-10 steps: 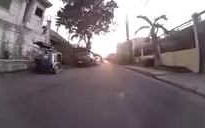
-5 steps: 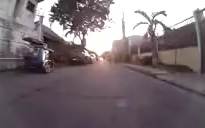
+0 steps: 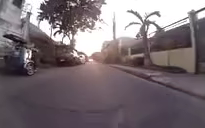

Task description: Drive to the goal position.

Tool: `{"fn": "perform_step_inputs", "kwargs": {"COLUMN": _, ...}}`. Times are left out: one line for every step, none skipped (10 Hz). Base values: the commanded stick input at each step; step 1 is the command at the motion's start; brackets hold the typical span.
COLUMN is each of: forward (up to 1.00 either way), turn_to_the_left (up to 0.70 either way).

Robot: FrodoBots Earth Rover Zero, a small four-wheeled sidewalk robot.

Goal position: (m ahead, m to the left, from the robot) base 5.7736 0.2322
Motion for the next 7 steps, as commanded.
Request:
{"fn": "perform_step_inputs", "kwargs": {"forward": 1.00, "turn_to_the_left": 0.00}}
{"fn": "perform_step_inputs", "kwargs": {"forward": 1.00, "turn_to_the_left": 0.00}}
{"fn": "perform_step_inputs", "kwargs": {"forward": 1.00, "turn_to_the_left": 0.00}}
{"fn": "perform_step_inputs", "kwargs": {"forward": 1.00, "turn_to_the_left": 0.00}}
{"fn": "perform_step_inputs", "kwargs": {"forward": 1.00, "turn_to_the_left": 0.00}}
{"fn": "perform_step_inputs", "kwargs": {"forward": 1.00, "turn_to_the_left": 0.00}}
{"fn": "perform_step_inputs", "kwargs": {"forward": 1.00, "turn_to_the_left": 0.00}}
